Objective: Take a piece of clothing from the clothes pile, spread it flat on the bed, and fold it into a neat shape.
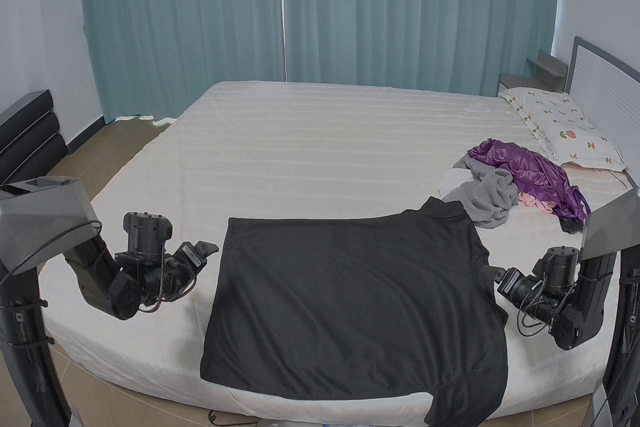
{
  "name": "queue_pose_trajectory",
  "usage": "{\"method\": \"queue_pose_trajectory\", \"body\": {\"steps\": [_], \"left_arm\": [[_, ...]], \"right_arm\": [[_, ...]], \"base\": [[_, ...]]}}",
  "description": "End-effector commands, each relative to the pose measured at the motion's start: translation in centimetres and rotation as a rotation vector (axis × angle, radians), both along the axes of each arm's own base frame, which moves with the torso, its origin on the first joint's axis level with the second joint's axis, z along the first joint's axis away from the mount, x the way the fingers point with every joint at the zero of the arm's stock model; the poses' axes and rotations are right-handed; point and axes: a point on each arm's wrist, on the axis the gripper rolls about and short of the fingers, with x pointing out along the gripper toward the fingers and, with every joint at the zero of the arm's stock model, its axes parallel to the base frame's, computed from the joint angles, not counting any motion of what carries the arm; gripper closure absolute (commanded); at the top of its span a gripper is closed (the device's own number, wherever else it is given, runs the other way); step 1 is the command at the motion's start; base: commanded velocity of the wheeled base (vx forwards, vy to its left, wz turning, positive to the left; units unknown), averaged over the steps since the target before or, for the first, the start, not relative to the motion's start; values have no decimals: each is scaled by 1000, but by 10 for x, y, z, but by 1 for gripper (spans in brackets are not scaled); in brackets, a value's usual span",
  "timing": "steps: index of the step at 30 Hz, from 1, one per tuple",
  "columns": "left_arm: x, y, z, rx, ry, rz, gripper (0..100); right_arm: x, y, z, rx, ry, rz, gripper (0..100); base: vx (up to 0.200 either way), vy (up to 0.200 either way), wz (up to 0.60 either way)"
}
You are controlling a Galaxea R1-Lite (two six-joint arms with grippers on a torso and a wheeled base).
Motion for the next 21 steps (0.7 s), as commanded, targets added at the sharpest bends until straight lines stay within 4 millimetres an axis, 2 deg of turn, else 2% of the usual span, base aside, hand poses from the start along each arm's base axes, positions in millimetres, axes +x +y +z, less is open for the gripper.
{"method": "queue_pose_trajectory", "body": {"steps": [1,11,20,21], "left_arm": [[-58,-5,24,-88,38,-49,0],[-65,-5,16,-116,89,-87,0],[-67,-5,14,-123,98,-99,0],[-67,-5,14,-123,100,-99,0]], "right_arm": [[-39,3,16,49,47,25,0],[-53,4,9,101,121,54,0],[-55,3,9,101,133,53,0],[-55,3,9,102,133,52,0]], "base": [[0,0,0],[0,0,0],[-200,0,0],[0,0,0]]}}
